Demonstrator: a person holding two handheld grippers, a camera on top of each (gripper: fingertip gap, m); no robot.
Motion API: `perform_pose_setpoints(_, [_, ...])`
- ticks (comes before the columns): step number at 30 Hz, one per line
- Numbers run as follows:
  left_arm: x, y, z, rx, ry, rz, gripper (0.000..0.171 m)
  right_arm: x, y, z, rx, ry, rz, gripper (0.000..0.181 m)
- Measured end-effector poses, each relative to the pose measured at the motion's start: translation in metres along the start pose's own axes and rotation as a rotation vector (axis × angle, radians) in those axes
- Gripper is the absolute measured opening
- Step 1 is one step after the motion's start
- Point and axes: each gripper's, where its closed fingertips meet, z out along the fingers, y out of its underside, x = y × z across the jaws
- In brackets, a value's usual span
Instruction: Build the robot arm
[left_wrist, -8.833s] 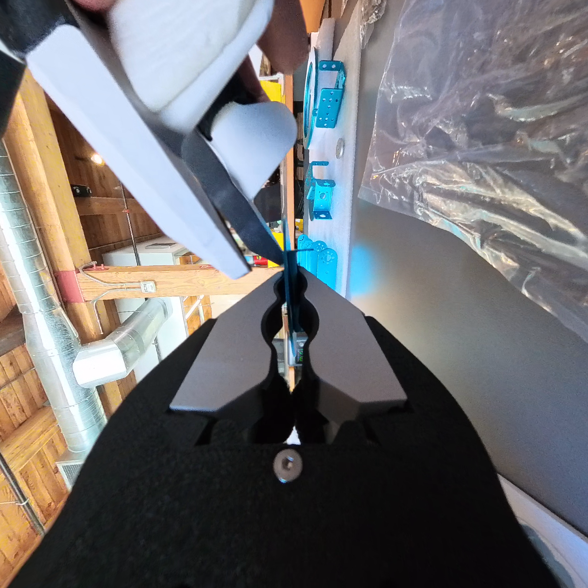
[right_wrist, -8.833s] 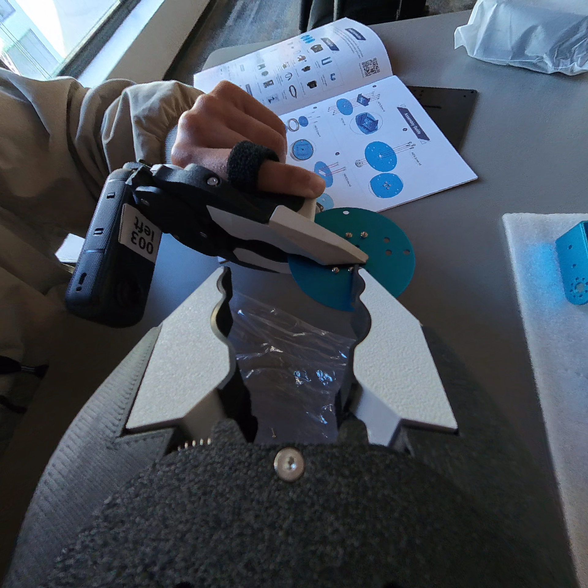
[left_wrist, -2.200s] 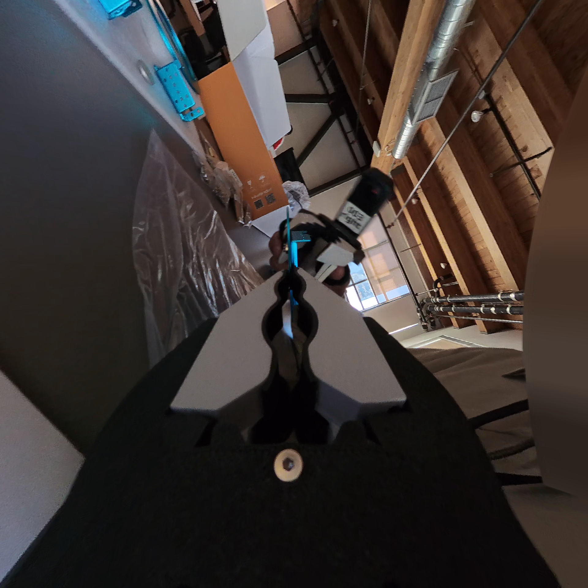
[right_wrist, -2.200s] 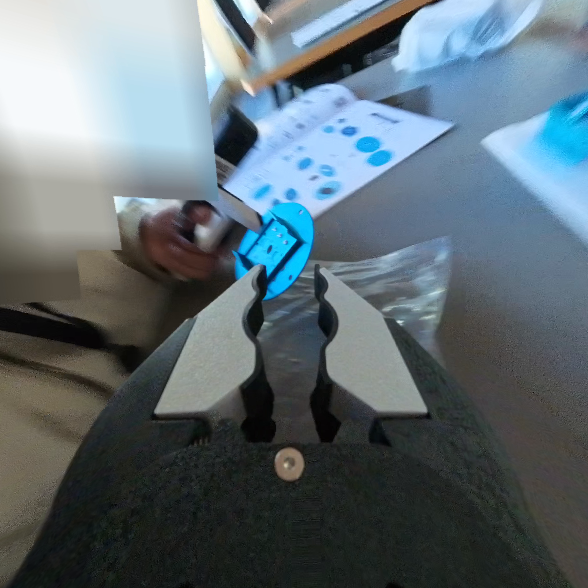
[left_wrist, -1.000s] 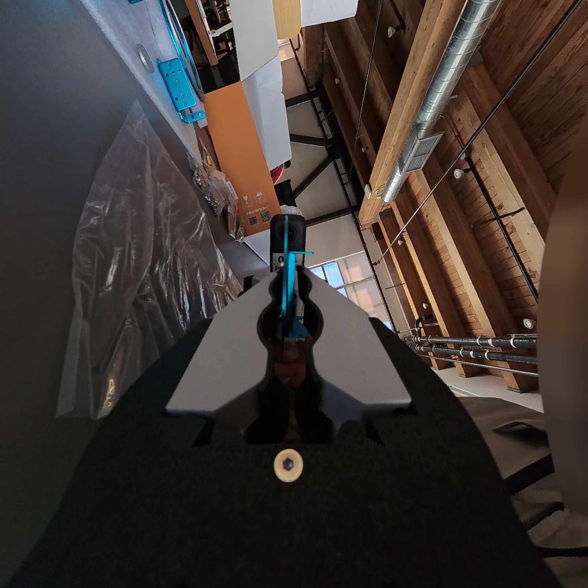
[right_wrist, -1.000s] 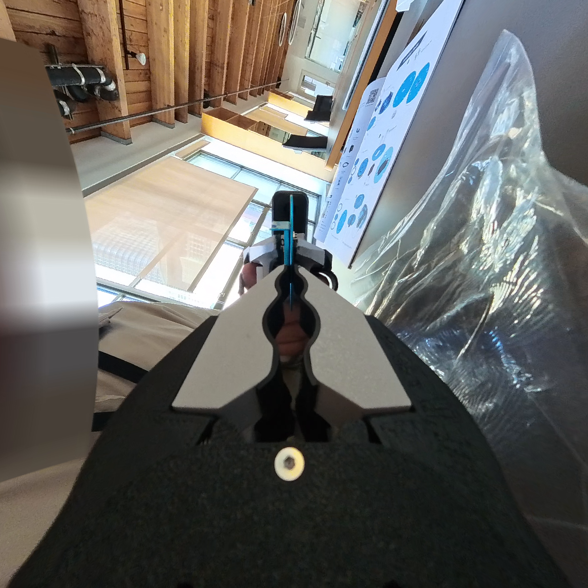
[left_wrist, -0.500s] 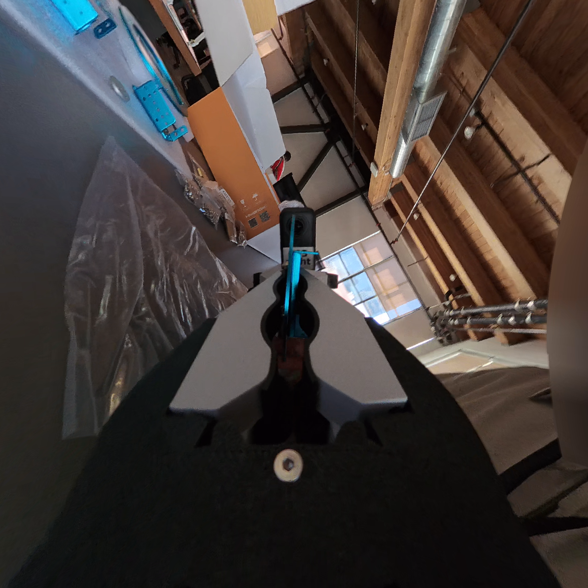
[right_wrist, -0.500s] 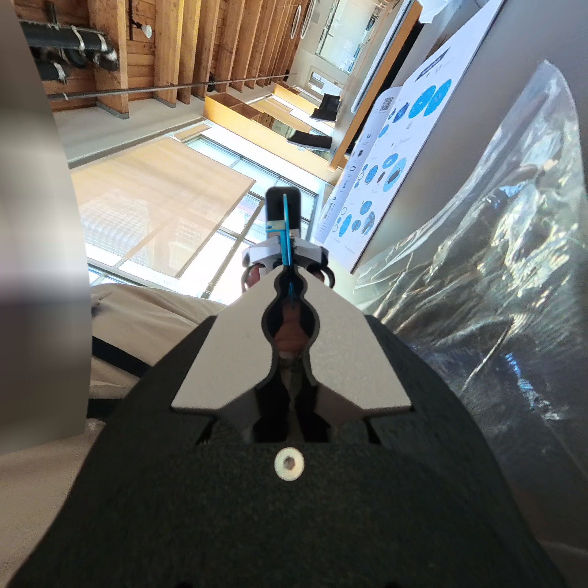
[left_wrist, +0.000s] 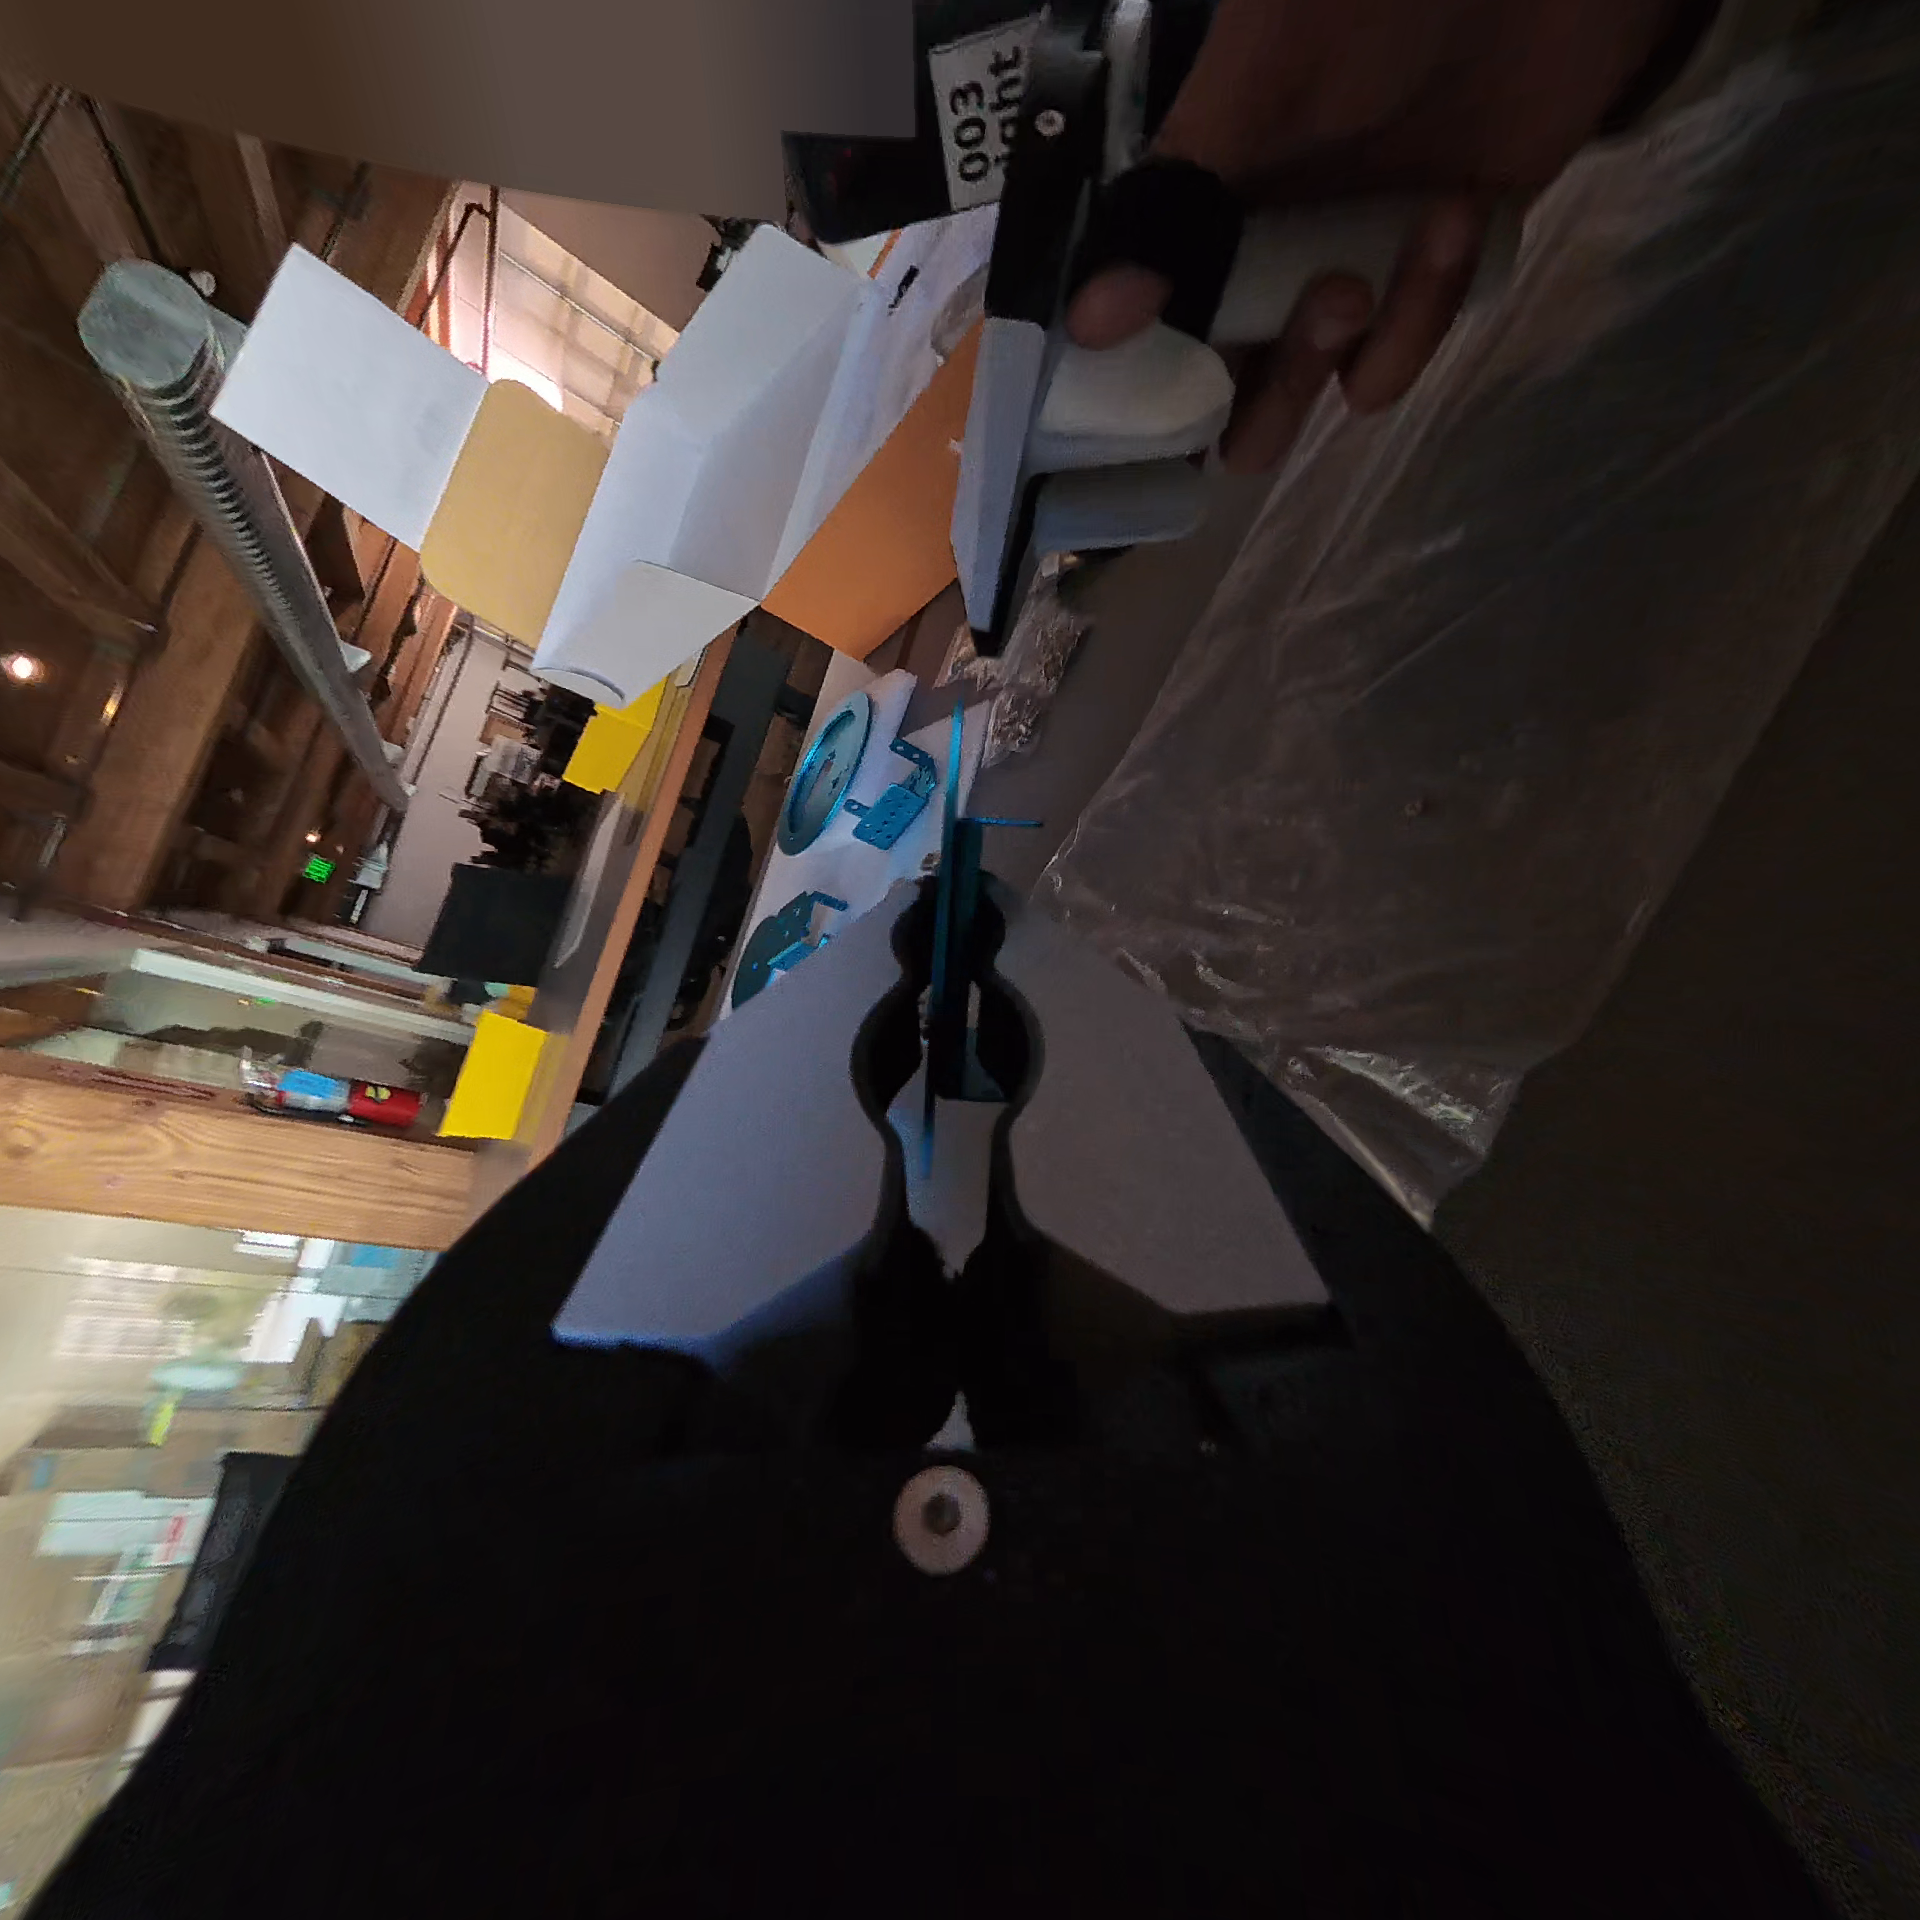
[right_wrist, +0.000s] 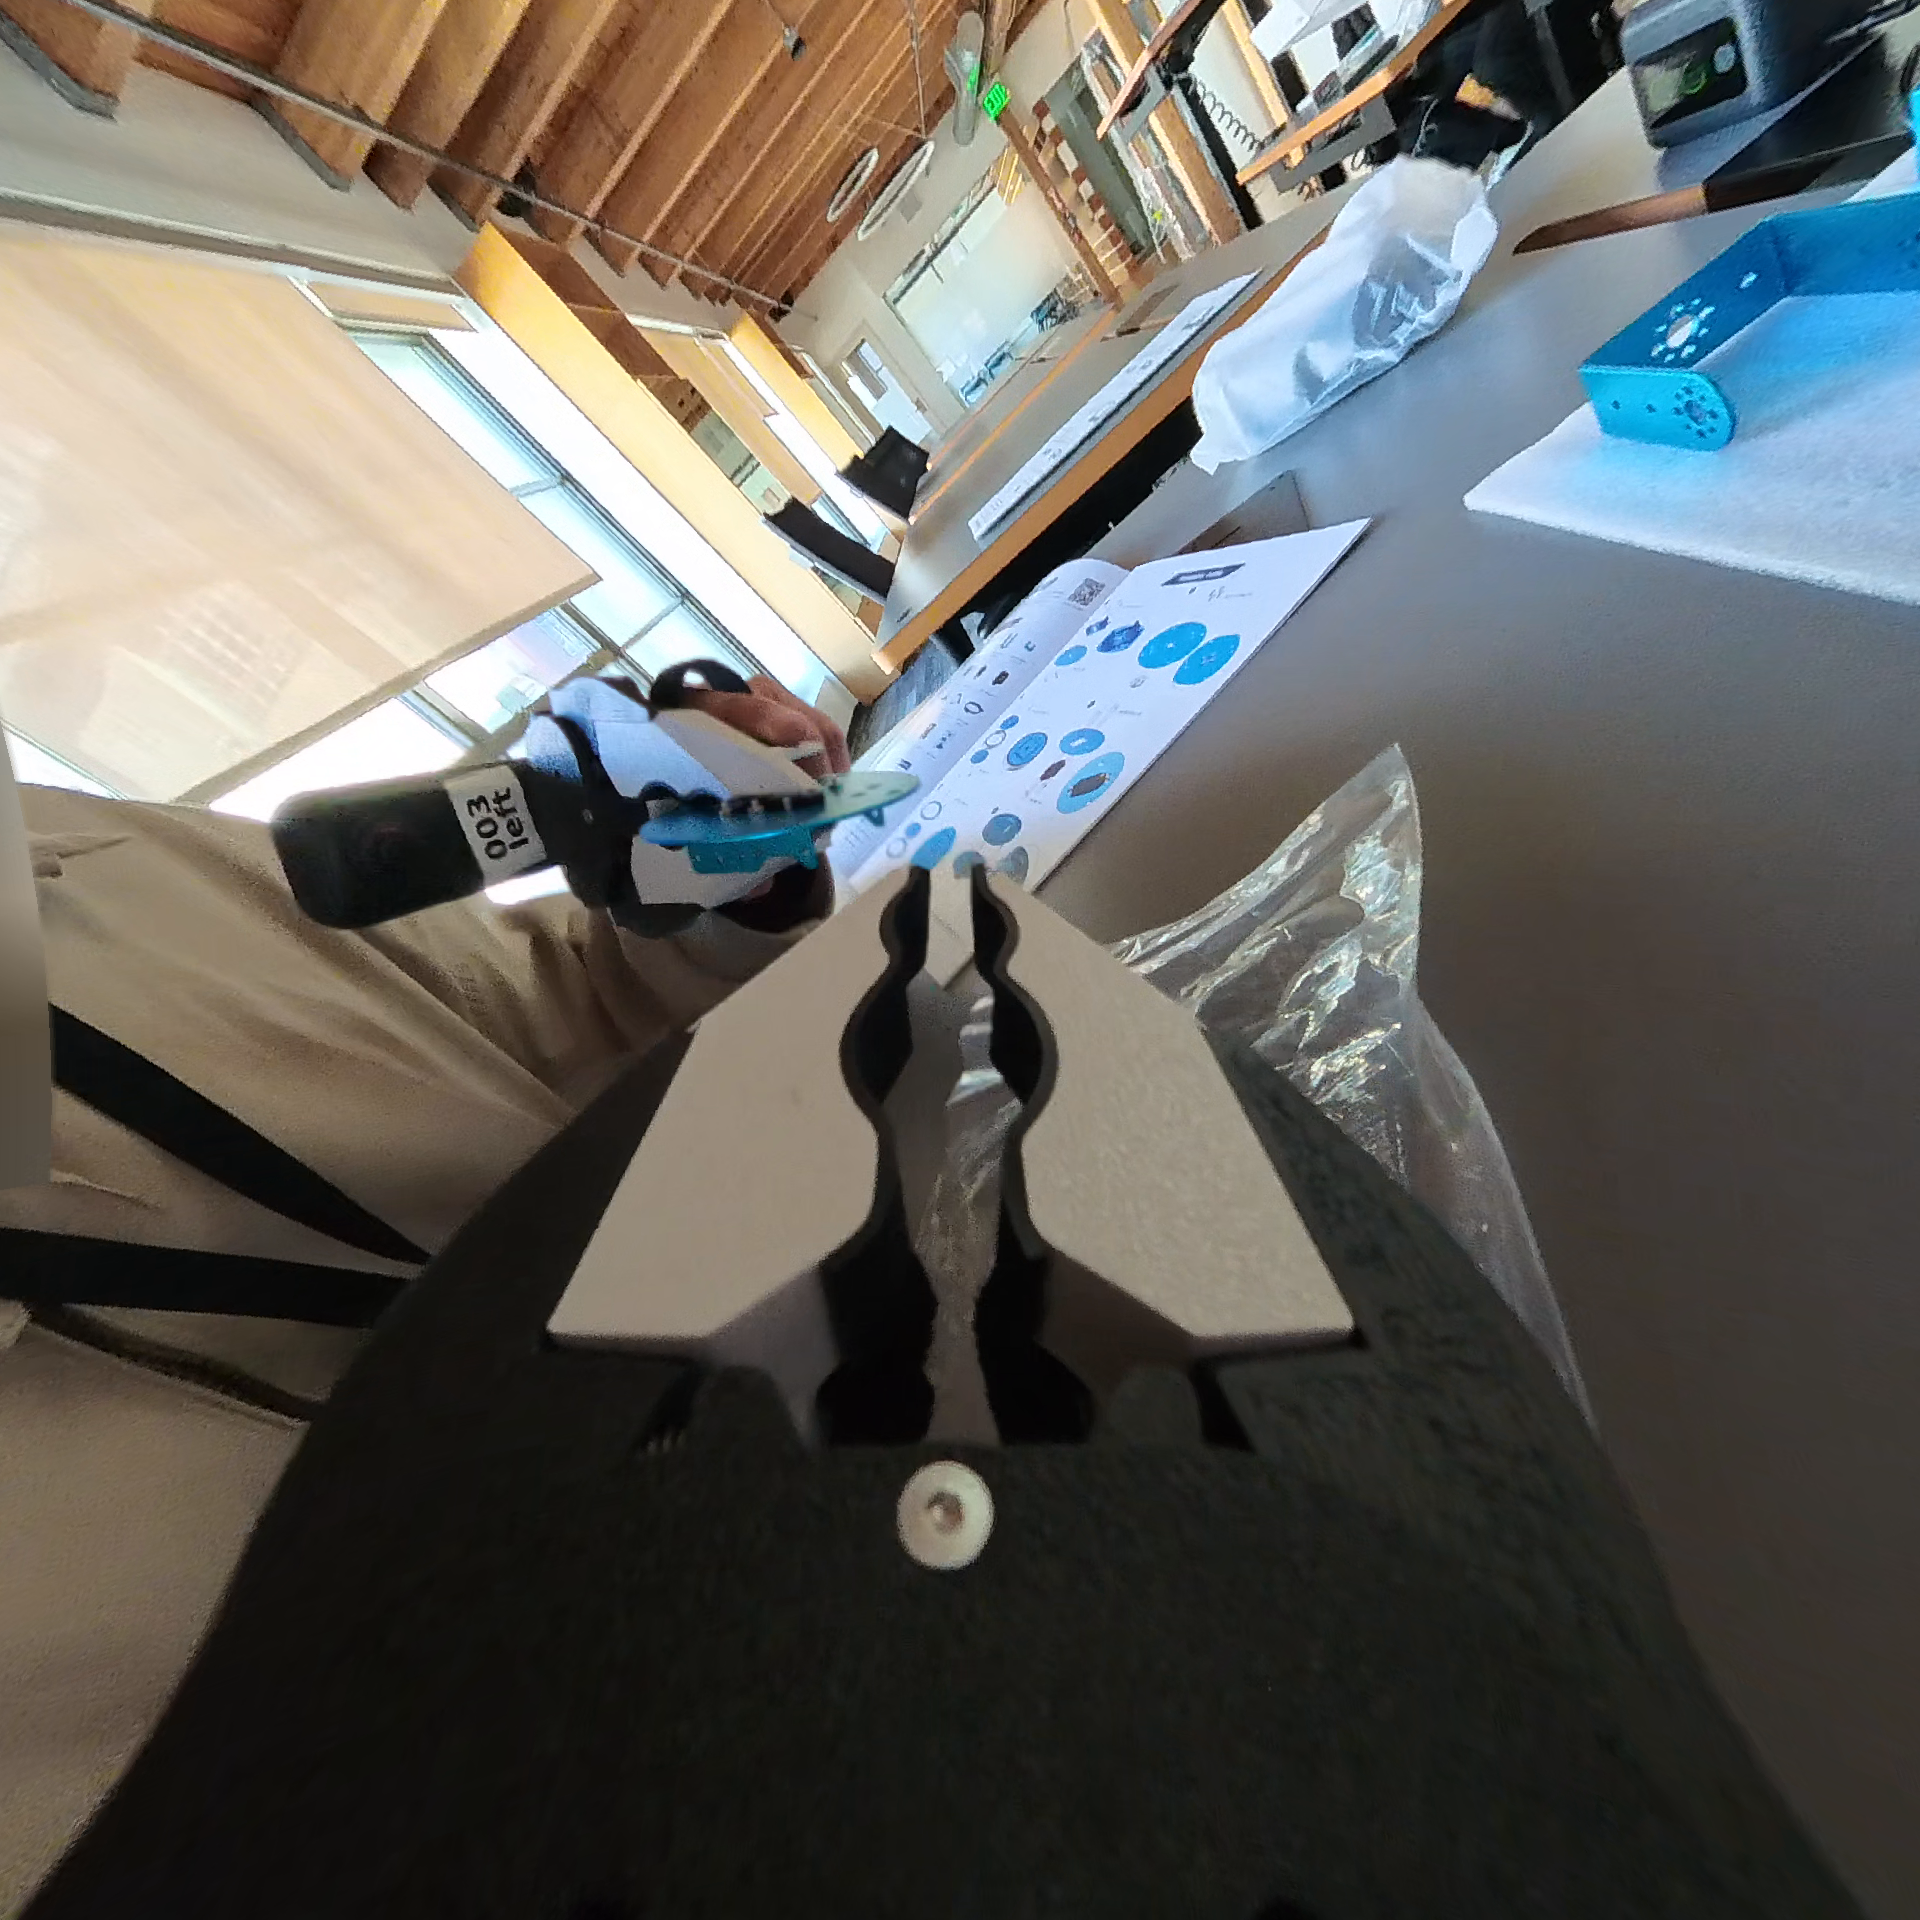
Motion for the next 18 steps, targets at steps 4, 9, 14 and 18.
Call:
perform_pose_setpoints(4, [0.005,0.005,0.006,-0.012,-0.001,0.089,0.001,0.0,0.01,0.005,-0.065,0.018,-0.076,0.007])
perform_pose_setpoints(9, [0.005,0.019,0.01,-0.047,-0.014,0.213,0.002,-0.001,0.035,0.001,-0.279,0.046,-0.36,0.015])
perform_pose_setpoints(14, [-0.003,0.039,0.022,-0.083,-0.092,0.359,0.001,0.005,0.084,-0.009,-0.682,0.119,-0.664,0.017])
perform_pose_setpoints(18, [0.007,0.044,0.03,-0.083,-0.111,0.416,0.001,0.019,0.096,0.0,-0.858,0.18,-0.766,0.014])
